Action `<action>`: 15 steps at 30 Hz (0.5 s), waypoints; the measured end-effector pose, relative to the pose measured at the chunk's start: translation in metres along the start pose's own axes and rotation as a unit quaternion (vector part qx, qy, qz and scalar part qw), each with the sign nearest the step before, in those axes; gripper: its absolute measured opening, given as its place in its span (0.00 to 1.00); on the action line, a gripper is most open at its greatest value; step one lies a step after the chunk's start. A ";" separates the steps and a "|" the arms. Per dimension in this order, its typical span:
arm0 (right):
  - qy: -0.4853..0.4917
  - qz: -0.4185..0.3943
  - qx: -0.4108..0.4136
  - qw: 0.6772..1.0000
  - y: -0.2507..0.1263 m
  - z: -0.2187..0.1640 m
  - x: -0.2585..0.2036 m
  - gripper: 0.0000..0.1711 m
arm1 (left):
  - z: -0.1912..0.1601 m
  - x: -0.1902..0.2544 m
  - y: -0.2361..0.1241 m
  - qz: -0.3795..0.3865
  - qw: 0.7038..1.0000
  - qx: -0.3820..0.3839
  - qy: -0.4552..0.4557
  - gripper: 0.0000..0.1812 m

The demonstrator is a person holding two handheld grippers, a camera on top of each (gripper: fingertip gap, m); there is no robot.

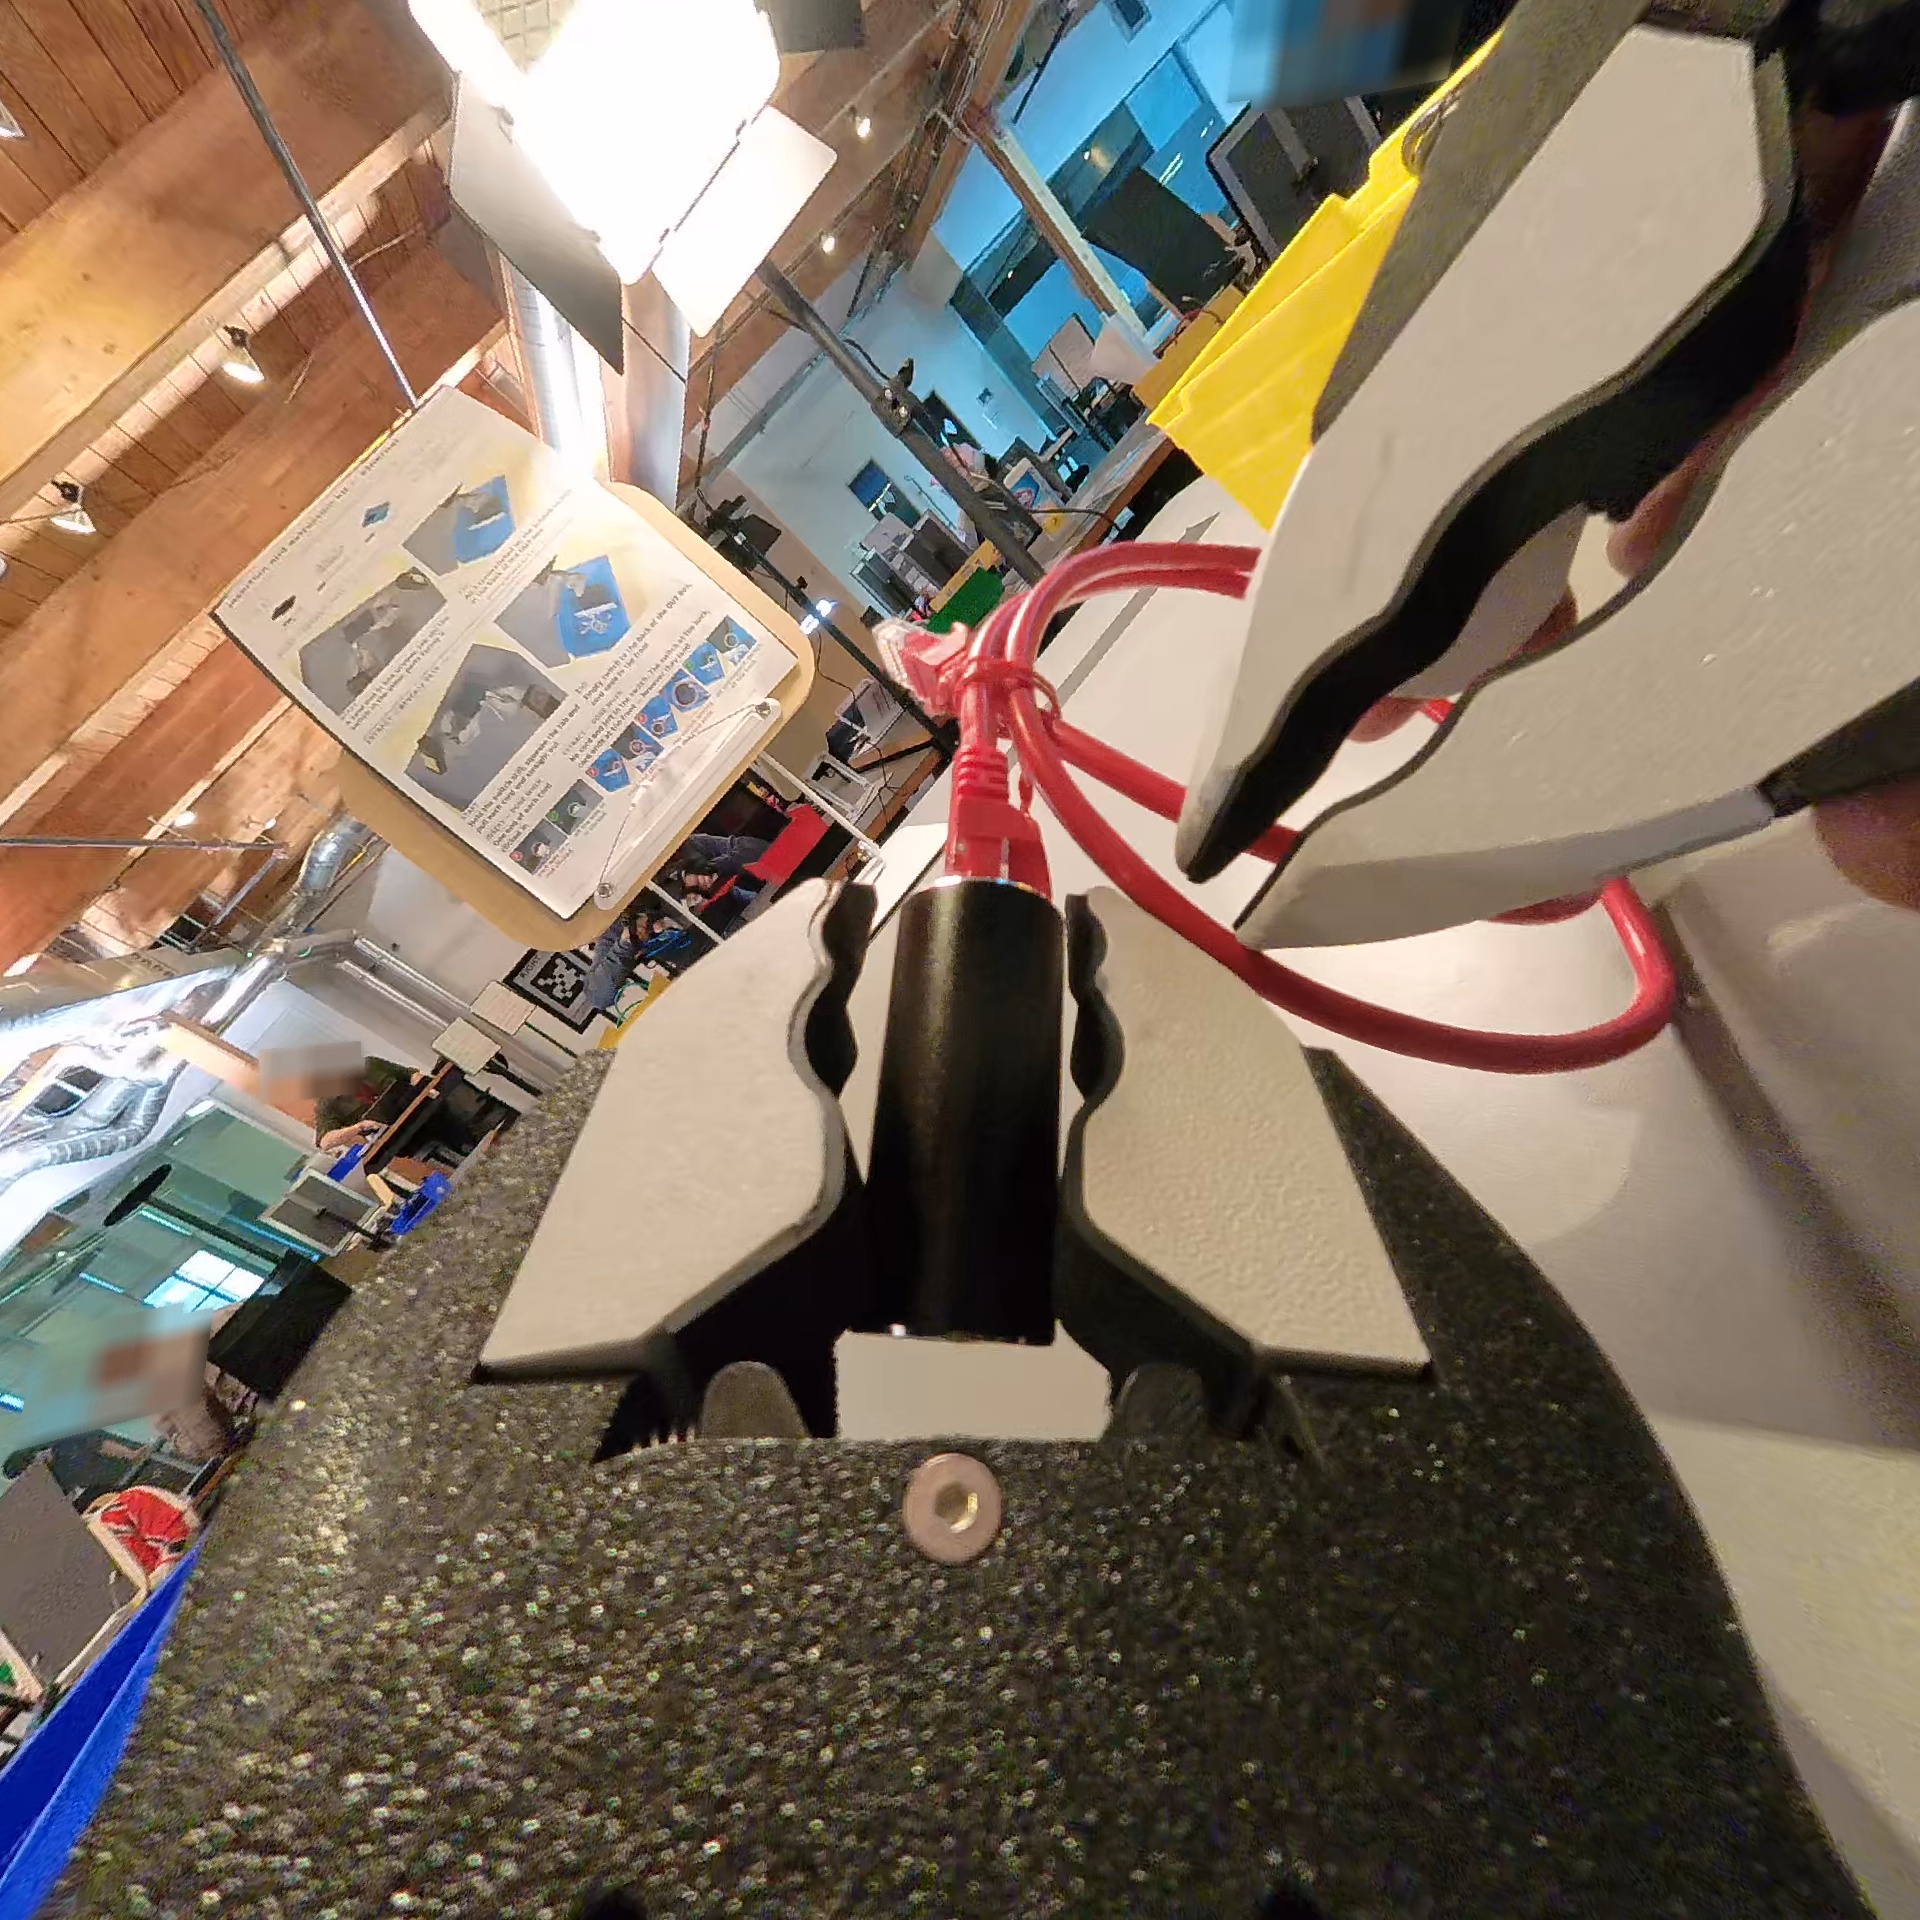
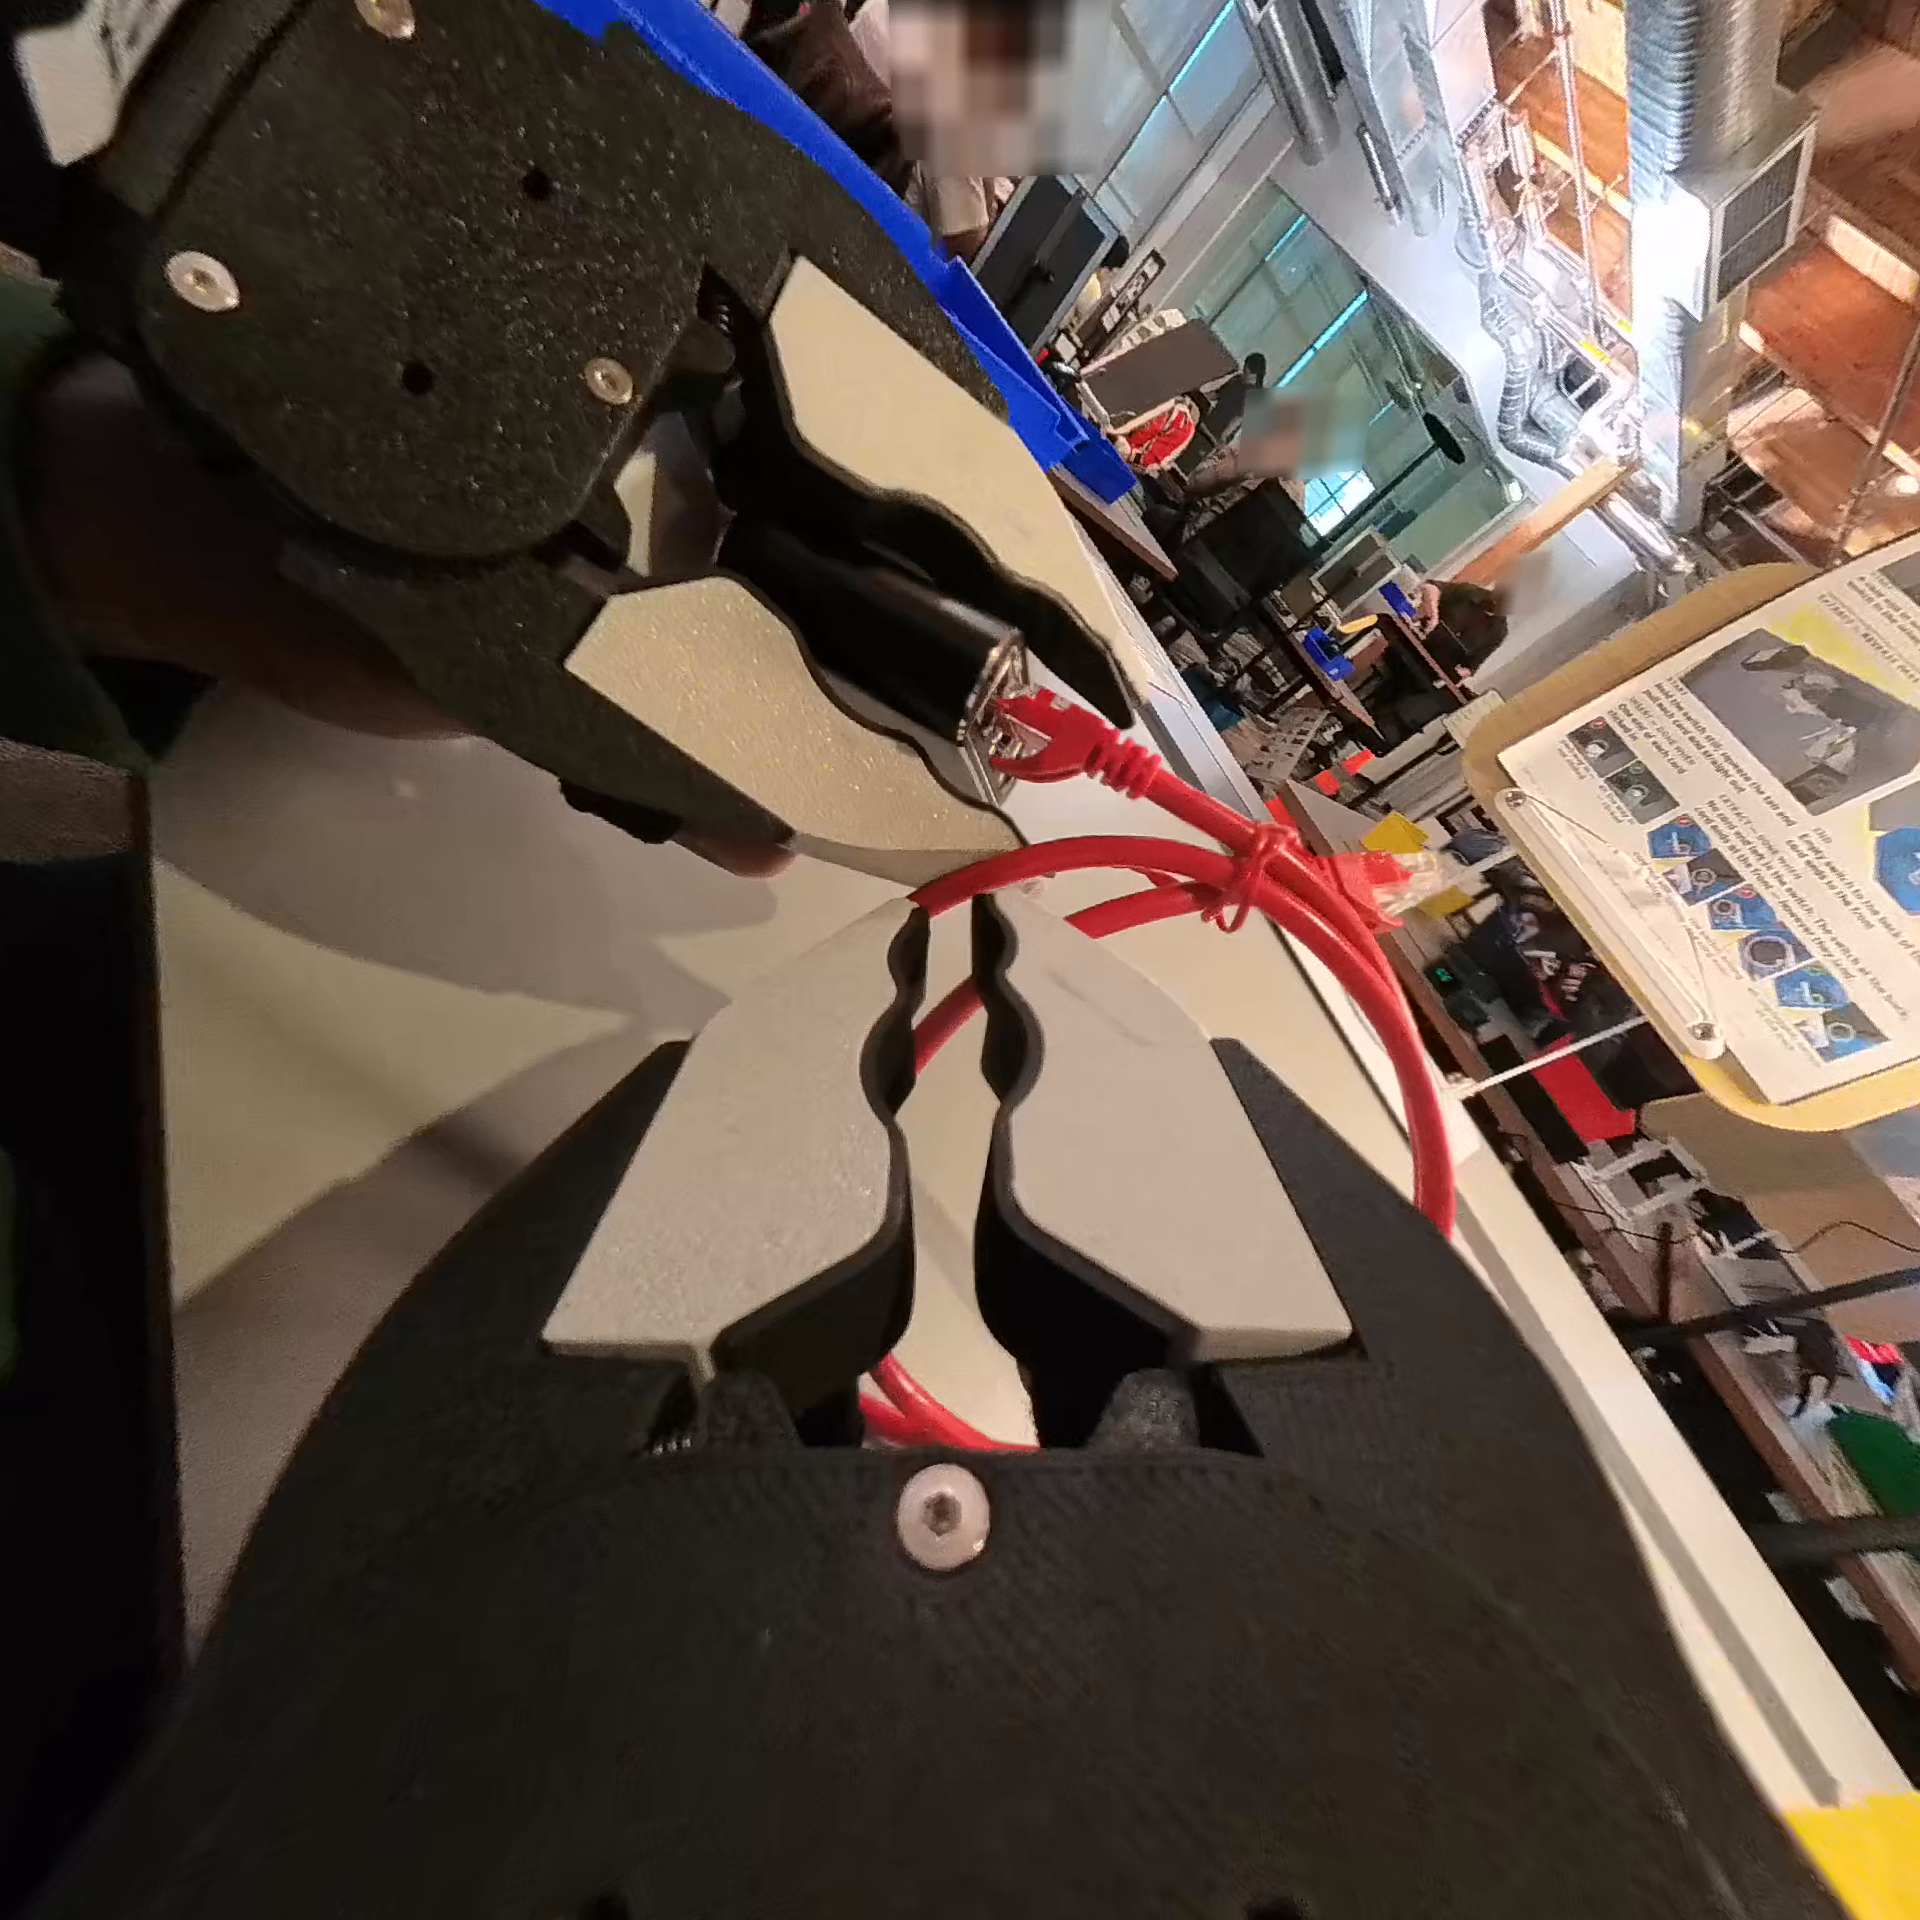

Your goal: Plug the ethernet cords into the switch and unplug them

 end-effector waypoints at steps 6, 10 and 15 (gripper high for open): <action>-0.053 0.023 0.010 0.998 -0.011 0.012 -0.003 0.10 | 0.002 -0.001 -0.002 -0.008 1.000 0.023 -0.013 0.22; -0.126 -0.007 0.008 0.992 -0.021 0.020 0.000 0.09 | 0.006 0.003 -0.003 -0.014 0.999 0.032 0.008 0.22; -0.140 -0.008 0.032 0.990 -0.034 0.033 0.004 0.09 | 0.008 0.009 -0.002 -0.018 0.999 0.031 0.035 0.21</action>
Point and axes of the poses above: each gripper's, where its closed fingertips meet, y out along the fingers, z out of its top, x = y × z across the jaws, the point moved 7 cm from there along -y, back along the fingers, and after that the axes turned 4 degrees about -z, right-handed, at the moved point
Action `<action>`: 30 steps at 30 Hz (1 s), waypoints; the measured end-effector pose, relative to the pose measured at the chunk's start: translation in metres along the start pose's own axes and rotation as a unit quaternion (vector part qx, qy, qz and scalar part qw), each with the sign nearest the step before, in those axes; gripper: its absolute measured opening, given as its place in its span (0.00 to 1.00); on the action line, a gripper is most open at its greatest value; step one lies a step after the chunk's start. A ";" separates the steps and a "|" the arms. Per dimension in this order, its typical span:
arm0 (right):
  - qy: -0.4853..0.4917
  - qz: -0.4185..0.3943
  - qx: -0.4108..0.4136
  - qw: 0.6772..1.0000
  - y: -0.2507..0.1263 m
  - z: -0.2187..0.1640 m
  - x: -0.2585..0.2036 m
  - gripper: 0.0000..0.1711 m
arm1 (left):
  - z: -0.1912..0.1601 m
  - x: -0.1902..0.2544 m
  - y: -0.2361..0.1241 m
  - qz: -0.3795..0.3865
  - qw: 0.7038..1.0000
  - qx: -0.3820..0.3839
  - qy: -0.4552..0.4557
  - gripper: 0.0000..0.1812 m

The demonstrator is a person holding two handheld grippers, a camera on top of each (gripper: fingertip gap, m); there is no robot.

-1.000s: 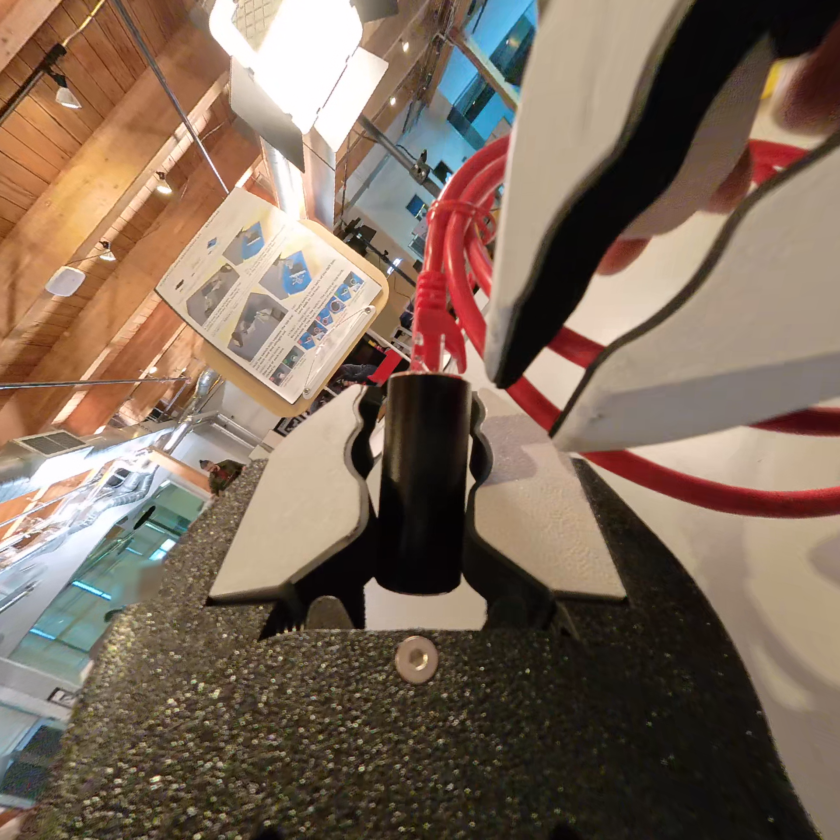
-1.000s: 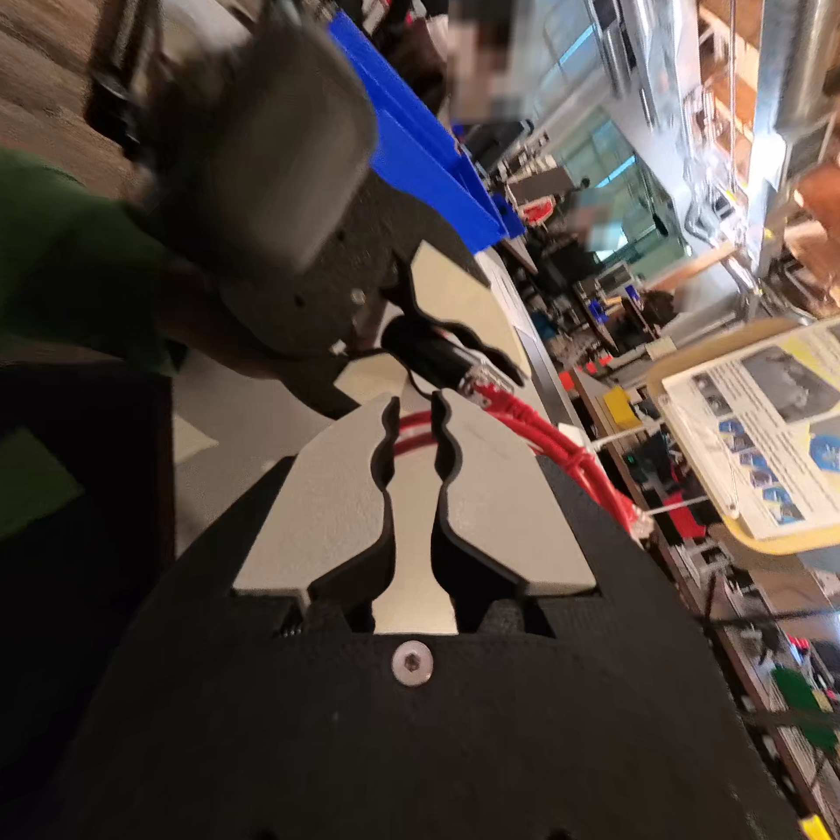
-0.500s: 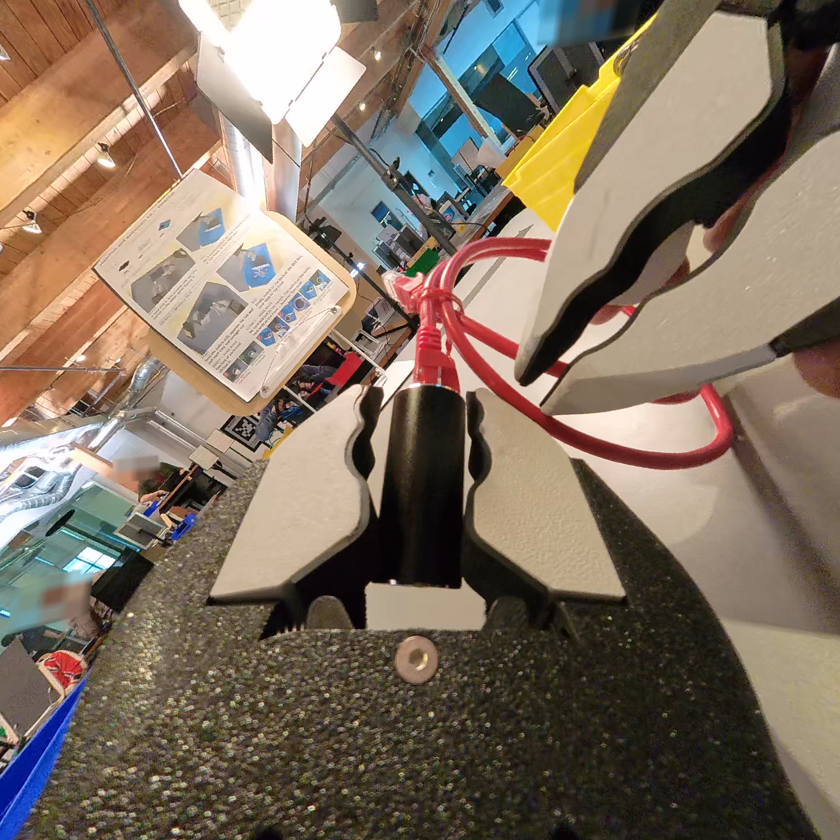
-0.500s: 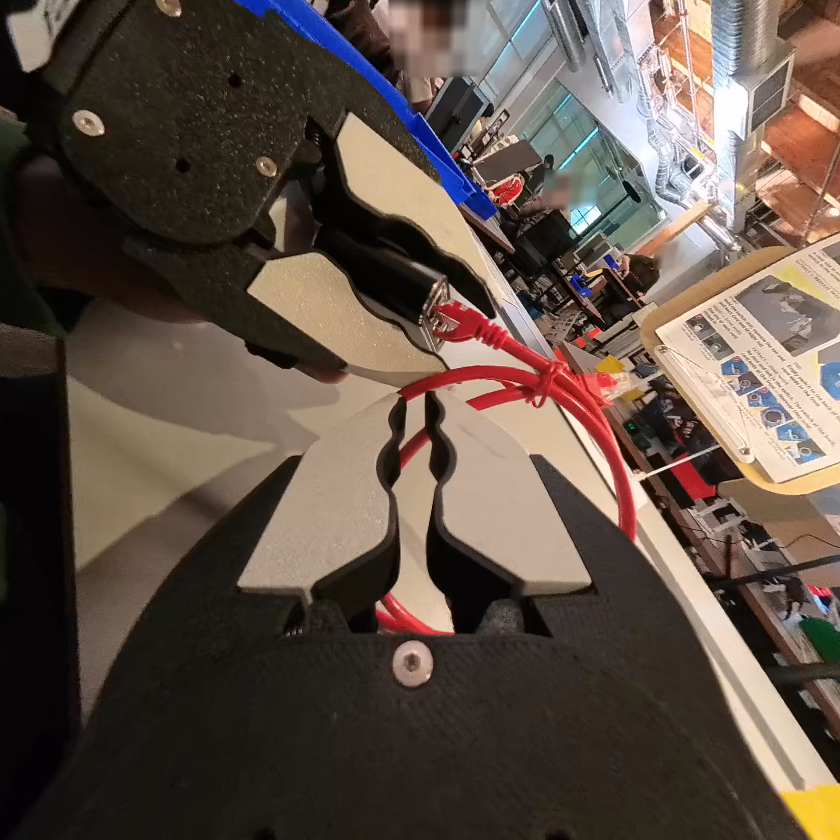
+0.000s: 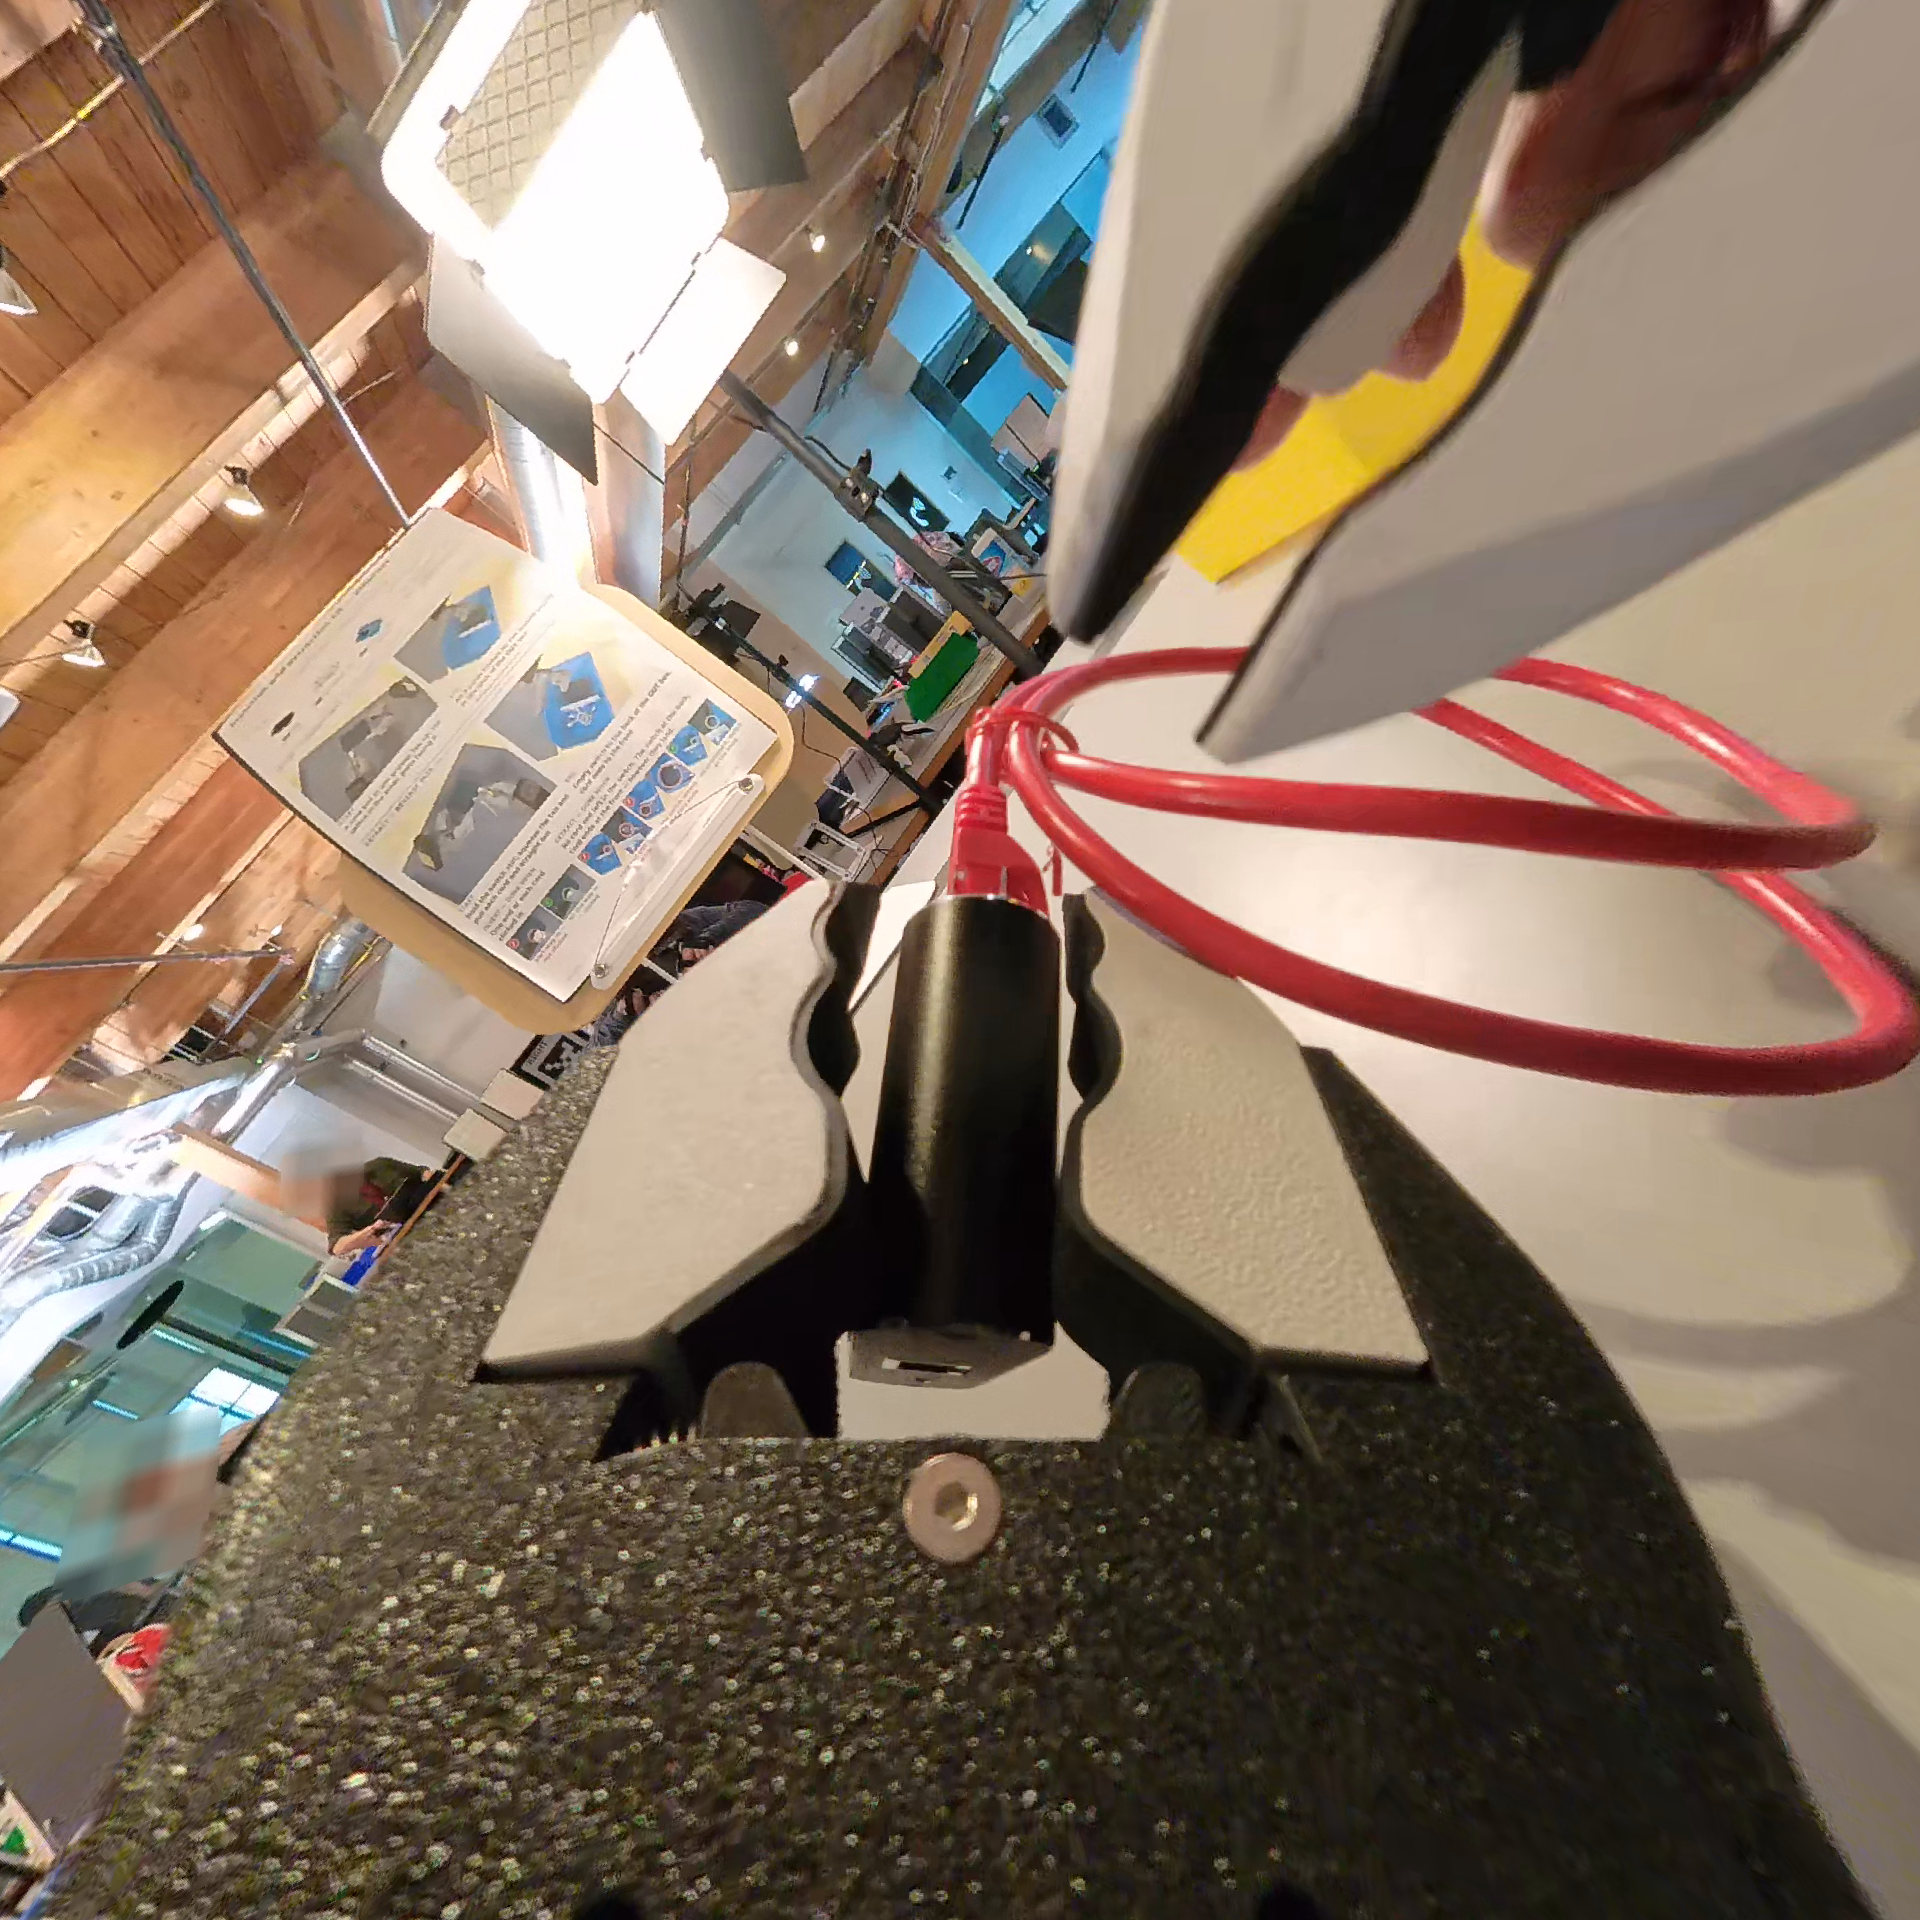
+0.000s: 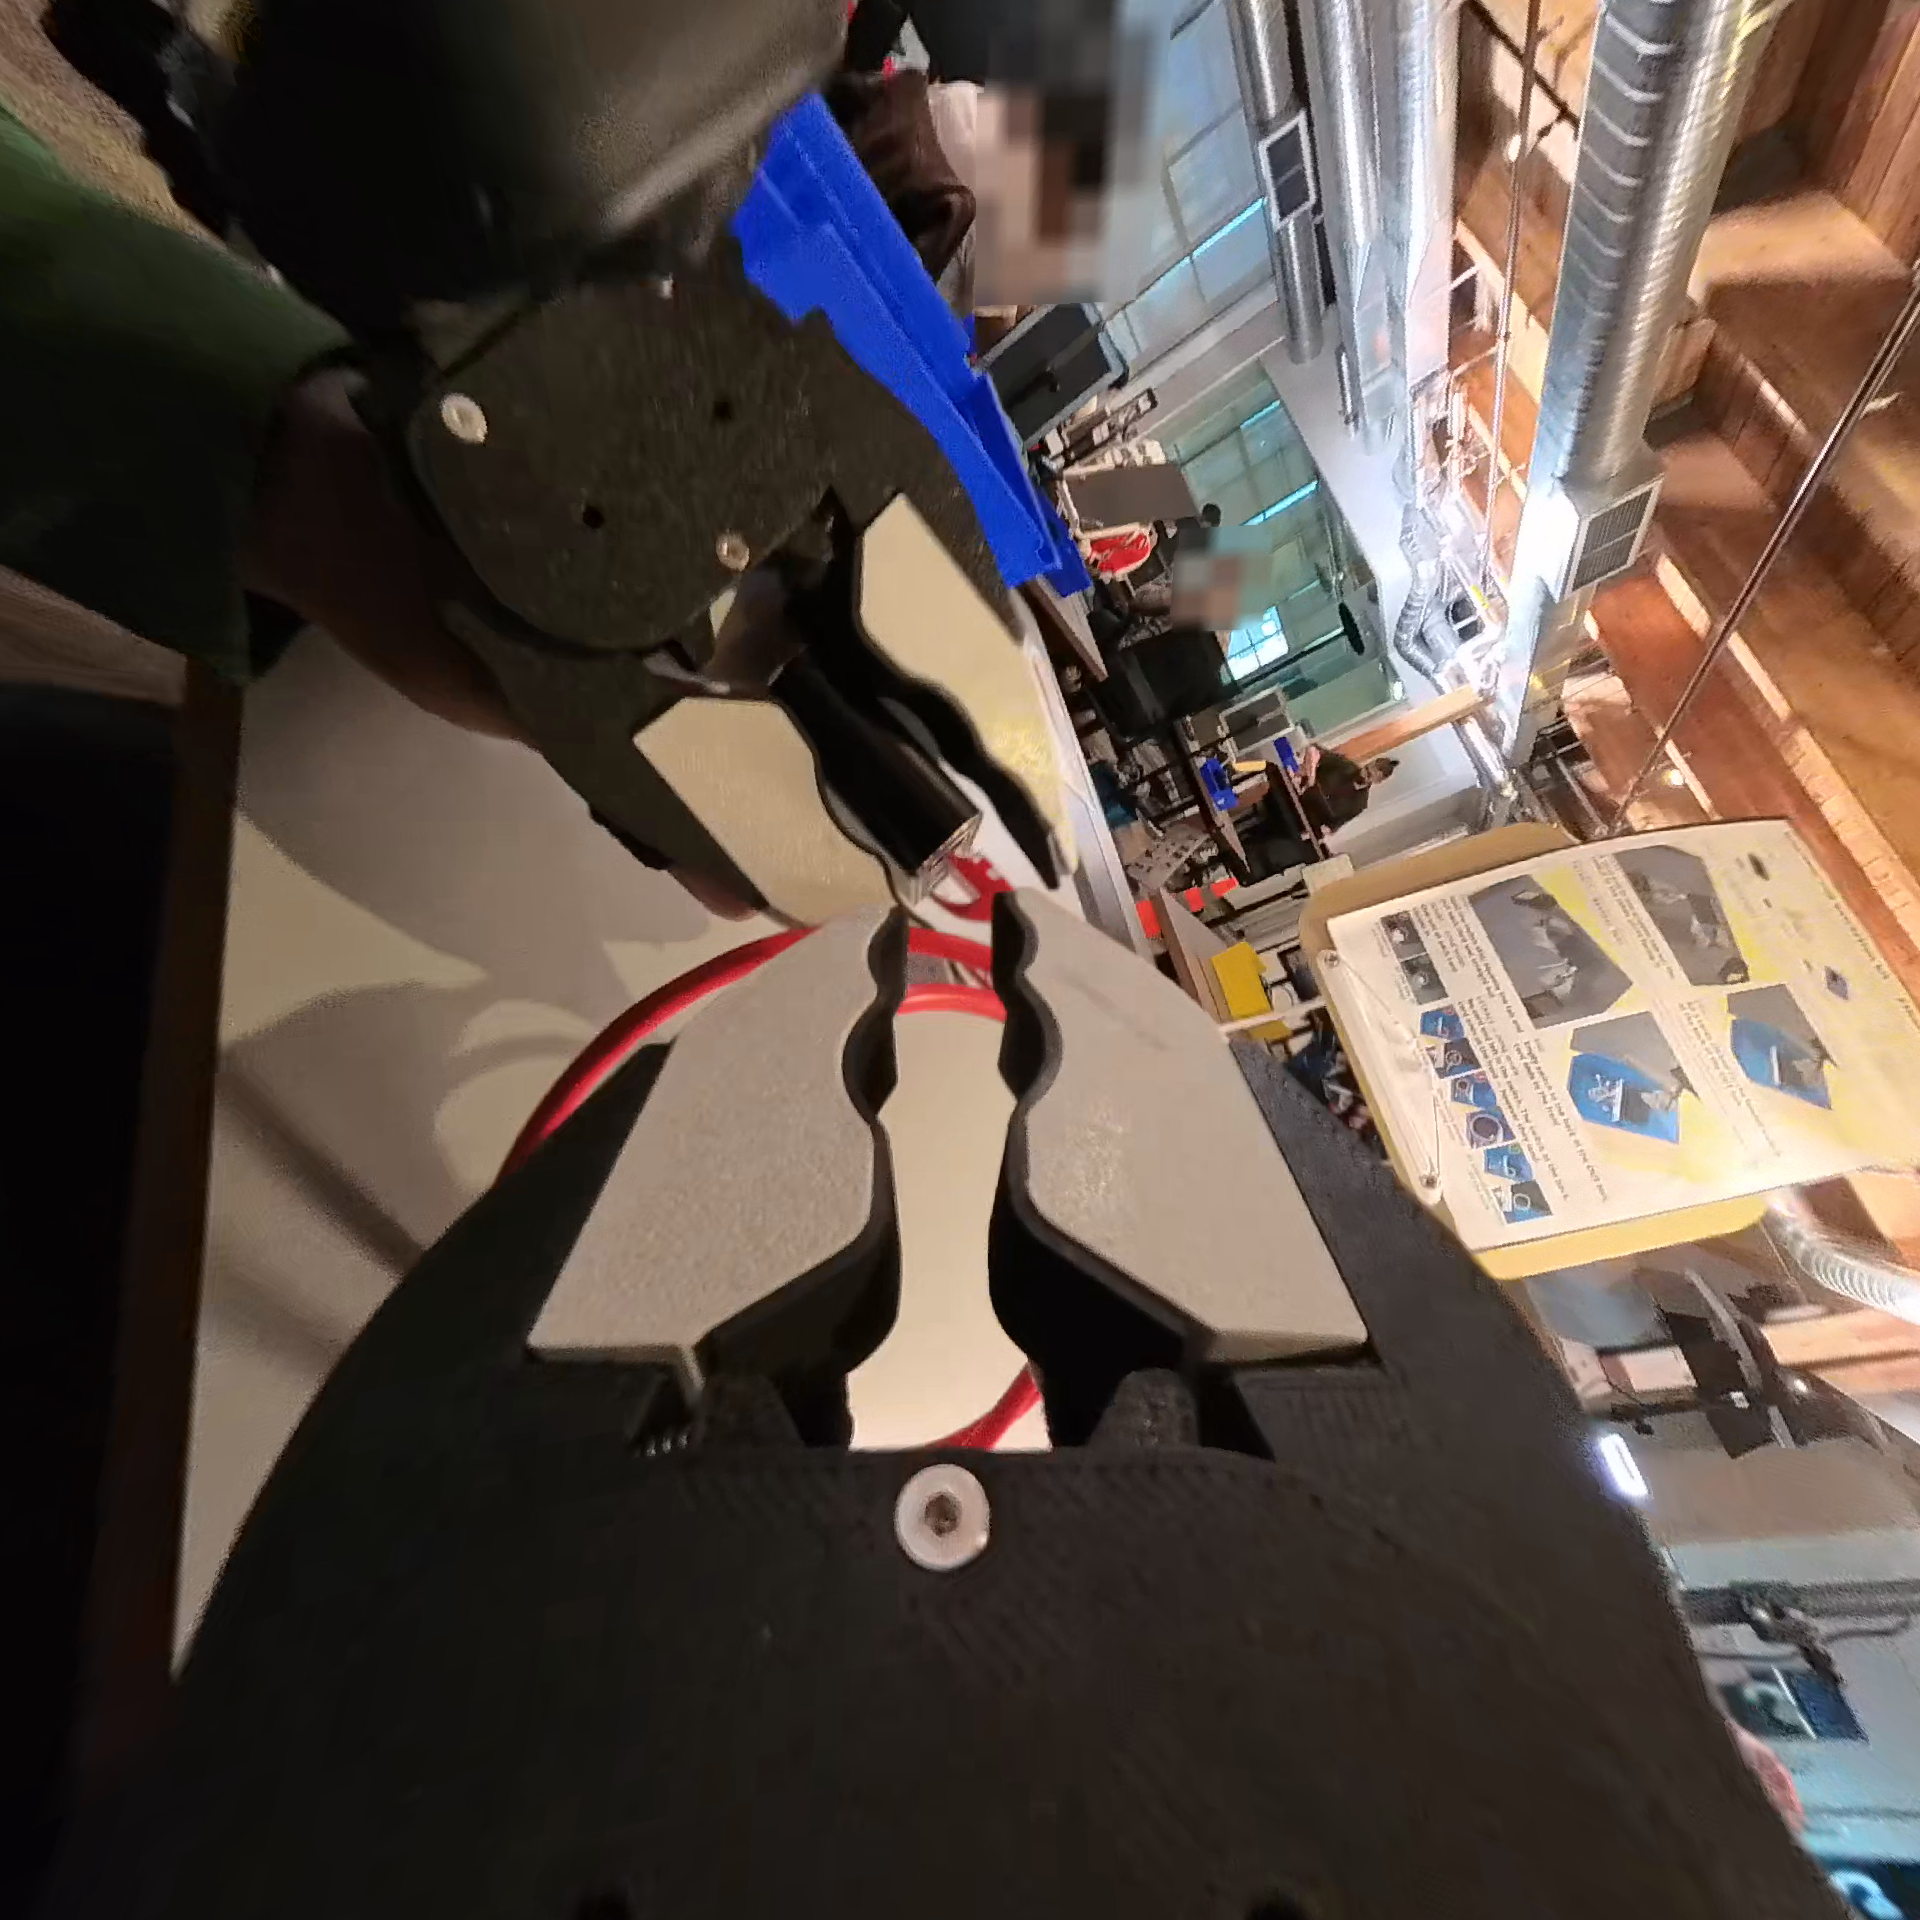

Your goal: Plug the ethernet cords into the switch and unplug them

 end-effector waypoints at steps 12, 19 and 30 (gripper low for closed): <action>-0.005 -0.024 -0.036 0.999 0.014 -0.006 -0.005 0.17 | 0.006 0.012 0.000 -0.020 0.998 0.012 0.052 0.21; 0.011 -0.030 -0.041 0.999 -0.012 -0.027 0.022 0.17 | 0.009 0.014 -0.002 -0.044 0.997 0.043 0.049 0.20; -0.061 0.009 -0.108 0.992 -0.001 -0.050 0.004 0.26 | 0.020 0.031 -0.007 -0.102 0.986 0.099 0.085 0.17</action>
Point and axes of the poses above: each gripper's, where its closed fingertips meet, y out along the fingers, z out of its top, x = y × z across the jaws, the point moved 7 cm from there along -y, back along the fingers, and after that the axes turned 4 degrees about -z, right-handed, at the moved point
